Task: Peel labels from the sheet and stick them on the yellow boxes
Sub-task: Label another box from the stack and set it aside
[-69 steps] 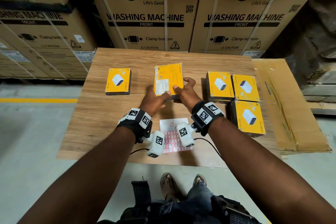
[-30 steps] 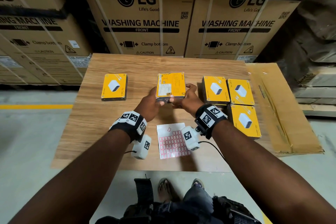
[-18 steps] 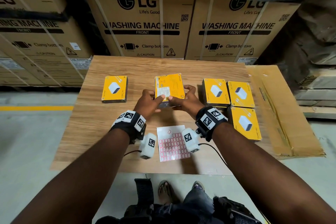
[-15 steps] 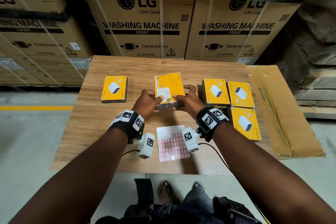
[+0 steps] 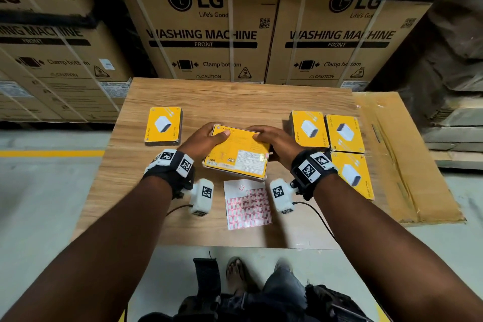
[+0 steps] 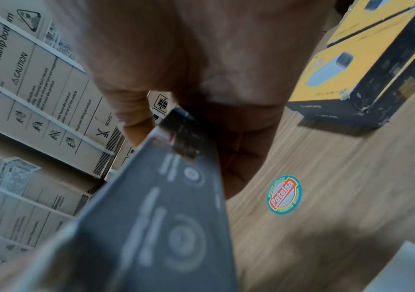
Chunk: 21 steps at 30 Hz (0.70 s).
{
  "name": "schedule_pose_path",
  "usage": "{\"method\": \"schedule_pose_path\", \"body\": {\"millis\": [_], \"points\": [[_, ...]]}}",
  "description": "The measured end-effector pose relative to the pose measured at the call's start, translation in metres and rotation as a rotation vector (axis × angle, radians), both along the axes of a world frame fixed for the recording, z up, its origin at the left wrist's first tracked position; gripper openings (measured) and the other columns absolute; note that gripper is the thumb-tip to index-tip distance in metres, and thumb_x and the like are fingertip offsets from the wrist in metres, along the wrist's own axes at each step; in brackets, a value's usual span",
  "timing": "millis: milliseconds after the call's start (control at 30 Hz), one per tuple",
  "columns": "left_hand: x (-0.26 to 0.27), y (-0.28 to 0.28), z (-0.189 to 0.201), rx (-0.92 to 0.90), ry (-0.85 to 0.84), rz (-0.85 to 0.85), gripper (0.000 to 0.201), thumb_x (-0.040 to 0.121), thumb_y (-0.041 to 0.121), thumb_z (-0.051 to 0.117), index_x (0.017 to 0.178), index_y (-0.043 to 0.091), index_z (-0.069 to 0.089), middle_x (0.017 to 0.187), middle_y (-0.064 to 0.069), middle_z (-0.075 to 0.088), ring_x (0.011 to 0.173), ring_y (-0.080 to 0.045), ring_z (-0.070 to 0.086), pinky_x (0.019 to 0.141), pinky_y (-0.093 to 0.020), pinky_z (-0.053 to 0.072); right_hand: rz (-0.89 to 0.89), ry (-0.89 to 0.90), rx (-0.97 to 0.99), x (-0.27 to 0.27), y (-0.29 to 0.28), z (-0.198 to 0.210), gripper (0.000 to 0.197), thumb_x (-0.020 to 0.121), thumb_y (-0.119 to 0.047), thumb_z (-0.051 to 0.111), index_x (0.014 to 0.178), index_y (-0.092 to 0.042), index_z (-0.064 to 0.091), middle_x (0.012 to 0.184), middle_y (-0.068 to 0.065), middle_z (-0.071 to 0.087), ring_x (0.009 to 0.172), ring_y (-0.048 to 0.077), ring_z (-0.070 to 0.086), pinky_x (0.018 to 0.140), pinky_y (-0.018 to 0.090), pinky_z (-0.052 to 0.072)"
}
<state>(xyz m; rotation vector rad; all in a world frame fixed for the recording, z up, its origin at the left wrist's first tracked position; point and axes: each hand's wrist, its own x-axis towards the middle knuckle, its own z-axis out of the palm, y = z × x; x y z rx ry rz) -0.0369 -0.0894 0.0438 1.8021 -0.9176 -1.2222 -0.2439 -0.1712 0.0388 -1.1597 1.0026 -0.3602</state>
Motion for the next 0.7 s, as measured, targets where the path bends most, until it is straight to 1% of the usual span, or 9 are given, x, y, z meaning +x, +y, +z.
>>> {"method": "schedule_pose_path", "body": {"millis": [67, 133, 200, 267, 300, 367, 467, 633, 700], "points": [[0.002, 0.001, -0.003, 0.002, 0.014, -0.011, 0.037, 0.096, 0.029, 0.059, 0.132, 0.021, 0.053, 0.122, 0.001, 0.058, 0.11, -0.017, 0.057, 0.091, -0.026, 0.045, -0.106, 0.002, 0.048, 0.003, 0.003, -0.007, 0.026, 0.093, -0.024, 0.063, 0.119, -0.023, 0.065, 0.095, 0.001, 0.065, 0.082, 0.02, 0.063, 0.067, 0.03, 0.053], [0.005, 0.002, -0.011, 0.019, 0.018, 0.035, 0.034, 0.094, 0.033, 0.061, 0.125, 0.019, 0.057, 0.121, -0.002, 0.059, 0.111, -0.019, 0.057, 0.092, -0.03, 0.043, -0.19, 0.001, 0.097, 0.004, 0.007, -0.012, 0.025, 0.093, -0.025, 0.063, 0.116, -0.015, 0.061, 0.088, 0.001, 0.06, 0.074, 0.018, 0.059, 0.062, 0.027, 0.05], [0.007, 0.003, -0.019, 0.053, 0.044, 0.144, 0.03, 0.092, 0.034, 0.064, 0.11, 0.011, 0.058, 0.101, -0.011, 0.065, 0.088, -0.024, 0.066, 0.07, -0.025, 0.053, -0.204, 0.022, 0.14, 0.008, 0.01, -0.02, 0.031, 0.093, -0.027, 0.063, 0.119, -0.01, 0.057, 0.089, 0.004, 0.058, 0.073, 0.019, 0.057, 0.059, 0.028, 0.048], [0.005, 0.005, -0.023, 0.071, 0.105, 0.276, 0.022, 0.095, 0.025, 0.061, 0.103, 0.006, 0.056, 0.085, -0.018, 0.064, 0.057, -0.017, 0.064, 0.041, -0.016, 0.045, -0.19, 0.029, 0.163, 0.011, 0.013, -0.026, 0.048, 0.09, -0.029, 0.067, 0.127, -0.003, 0.05, 0.095, 0.009, 0.061, 0.077, 0.023, 0.061, 0.062, 0.032, 0.052], [0.004, 0.008, -0.024, 0.072, 0.15, 0.329, 0.018, 0.096, 0.021, 0.06, 0.103, 0.005, 0.056, 0.08, -0.017, 0.061, 0.049, -0.014, 0.062, 0.036, -0.015, 0.041, -0.178, 0.046, 0.168, 0.013, 0.014, -0.029, 0.056, 0.087, -0.03, 0.07, 0.129, -0.001, 0.048, 0.093, 0.01, 0.062, 0.076, 0.023, 0.063, 0.061, 0.031, 0.053], [0.002, 0.011, -0.029, 0.08, 0.278, 0.419, 0.014, 0.096, 0.014, 0.058, 0.106, 0.004, 0.057, 0.082, -0.014, 0.06, 0.057, -0.017, 0.062, 0.041, -0.02, 0.048, -0.171, 0.07, 0.153, 0.015, 0.016, -0.034, 0.057, 0.086, -0.029, 0.072, 0.128, 0.0, 0.047, 0.091, 0.009, 0.06, 0.075, 0.021, 0.063, 0.061, 0.03, 0.054], [-0.001, 0.017, -0.04, 0.106, 0.419, 0.43, 0.009, 0.094, 0.005, 0.056, 0.101, 0.003, 0.06, 0.096, -0.018, 0.065, 0.08, -0.027, 0.065, 0.061, -0.035, 0.056, -0.143, 0.085, 0.154, 0.019, 0.019, -0.037, 0.044, 0.09, -0.027, 0.069, 0.122, -0.007, 0.046, 0.096, 0.008, 0.057, 0.078, 0.019, 0.061, 0.065, 0.031, 0.053], [-0.005, 0.022, -0.057, 0.14, 0.484, 0.377, 0.007, 0.094, 0.002, 0.055, 0.092, 0.008, 0.058, 0.103, -0.018, 0.063, 0.084, -0.026, 0.066, 0.067, -0.036, 0.059, -0.052, 0.136, 0.112, 0.028, 0.023, -0.035, 0.029, 0.089, -0.015, 0.07, 0.108, -0.02, 0.048, 0.101, 0.005, 0.062, 0.088, 0.021, 0.061, 0.075, 0.035, 0.053], [-0.003, 0.023, -0.064, 0.15, 0.54, 0.378, 0.009, 0.095, 0.002, 0.054, 0.103, 0.005, 0.058, 0.111, -0.02, 0.064, 0.091, -0.027, 0.066, 0.077, -0.038, 0.058, 0.015, 0.149, 0.042, 0.029, 0.025, -0.038, 0.033, 0.086, -0.008, 0.072, 0.104, -0.022, 0.048, 0.101, -0.002, 0.061, 0.095, 0.019, 0.06, 0.079, 0.035, 0.053]]}}
